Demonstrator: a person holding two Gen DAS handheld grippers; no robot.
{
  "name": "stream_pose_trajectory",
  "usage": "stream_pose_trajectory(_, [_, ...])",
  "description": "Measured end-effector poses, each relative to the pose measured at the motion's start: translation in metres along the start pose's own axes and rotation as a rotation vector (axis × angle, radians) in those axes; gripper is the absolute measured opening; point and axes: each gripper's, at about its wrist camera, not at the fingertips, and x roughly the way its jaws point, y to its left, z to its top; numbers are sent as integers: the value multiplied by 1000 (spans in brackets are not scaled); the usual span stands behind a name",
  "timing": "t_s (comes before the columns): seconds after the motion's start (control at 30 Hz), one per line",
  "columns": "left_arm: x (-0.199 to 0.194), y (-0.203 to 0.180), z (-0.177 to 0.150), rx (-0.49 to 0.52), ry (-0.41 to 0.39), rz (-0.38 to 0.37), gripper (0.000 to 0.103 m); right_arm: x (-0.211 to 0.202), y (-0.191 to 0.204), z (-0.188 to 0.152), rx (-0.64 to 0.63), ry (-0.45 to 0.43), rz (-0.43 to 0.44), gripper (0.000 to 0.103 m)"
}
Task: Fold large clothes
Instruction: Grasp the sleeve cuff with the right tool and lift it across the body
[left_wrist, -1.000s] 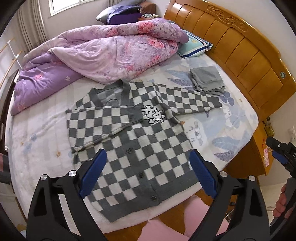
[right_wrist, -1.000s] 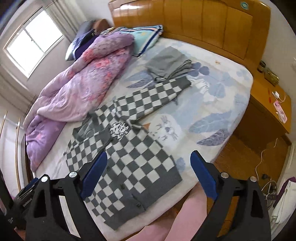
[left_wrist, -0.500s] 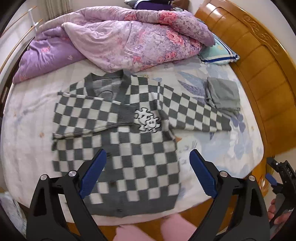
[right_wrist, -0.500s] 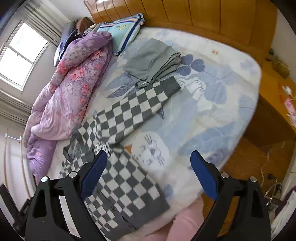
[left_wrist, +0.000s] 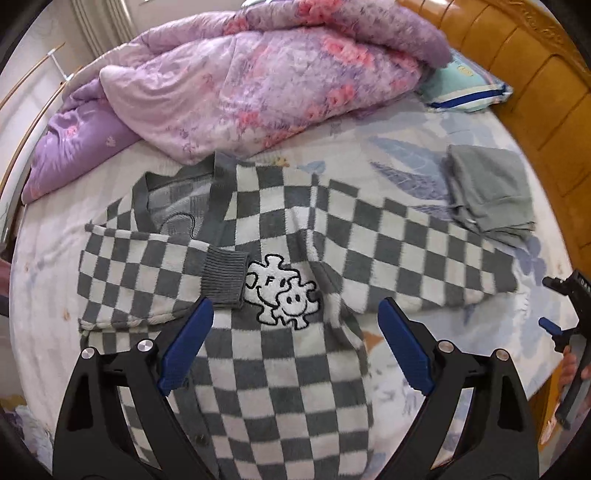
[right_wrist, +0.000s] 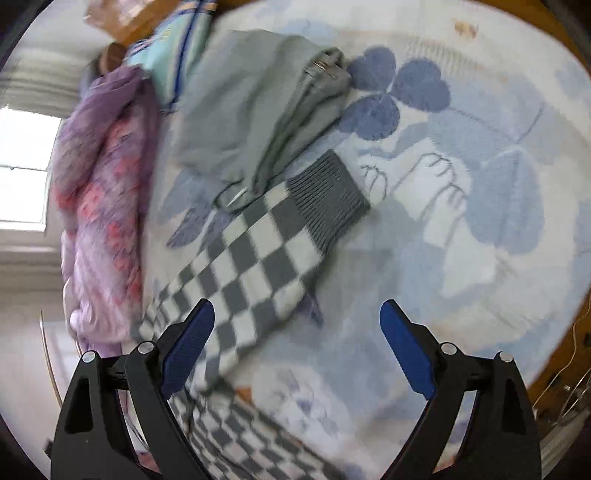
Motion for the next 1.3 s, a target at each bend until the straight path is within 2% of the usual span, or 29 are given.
stream_pose_trajectory(0.07, [24, 3, 4, -14, 27, 18, 78, 22, -4, 14, 20, -1, -21, 88])
stream_pose_trajectory(0.13, [42, 6, 6, -27, 52, 24, 75, 48, -11, 29, 52, -10, -30, 88])
stream_pose_trajectory(0.2, [60, 9, 9, -35, 60, 45, 68, 72, -20, 39, 86, 12, -68, 88])
stream_pose_trajectory(0.23, [66, 10, 9, -34, 62, 43, 61, 85, -25, 43, 99, 22, -65, 87])
stream_pose_trajectory(0.27, [75, 10, 11, -31, 63, 43, 48, 94, -29, 45, 108, 26, -67, 79])
stream_pose_trajectory(0.3, [80, 11, 12, -30, 66, 46, 40, 100, -31, 46, 111, 25, -95, 76])
stream_pose_trajectory(0.33, [88, 11, 14, -32, 77, 46, 25, 101, -29, 46, 94, 12, -125, 72])
stream_pose_trajectory(0.37, [98, 11, 16, -40, 93, 43, 9, 97, -25, 44, 65, -11, -152, 61])
stream_pose_trajectory(0.4, [108, 11, 18, -47, 115, 43, 5, 90, -19, 41, 10, -49, -184, 50])
stream_pose_trajectory(0.43, [116, 9, 20, -49, 127, 40, 4, 82, -15, 39, -33, -77, -167, 23])
stream_pose_trajectory(0.47, [121, 7, 22, -47, 122, 38, 4, 75, -13, 38, -46, -87, -140, 11])
stream_pose_trajectory(0.53, [130, 0, 27, -41, 105, 35, 4, 53, -10, 39, -44, -120, -66, 10])
stream_pose_trajectory(0.63, [148, -11, 34, -40, 100, 10, 3, 17, 7, 47, -127, -195, -37, 9])
stream_pose_trajectory(0.7, [167, -17, 37, -56, 134, -2, 3, -1, 20, 51, -191, -241, -12, 9])
stream_pose_trajectory(0.77, [184, -21, 36, -69, 146, -28, 3, -19, 36, 55, -277, -287, -18, 9])
stream_pose_trajectory(0.83, [209, -24, 28, -86, 193, -66, 1, -24, 45, 57, -314, -304, -17, 9])
stream_pose_trajectory(0.93, [238, -26, 16, -113, 231, -74, 0, -20, 54, 56, -371, -306, -73, 9])
stream_pose_trajectory(0.97, [239, -27, 14, -117, 207, -70, 0, -23, 58, 51, -379, -306, -63, 9])
stream_pose_trajectory(1.2, [242, -31, 9, -126, 171, -55, 0, -52, 116, 28, -457, -380, 11, 9])
stream_pose_trajectory(1.3, [245, -27, 6, -148, 157, -79, 0, -63, 145, 16, -496, -407, 45, 9])
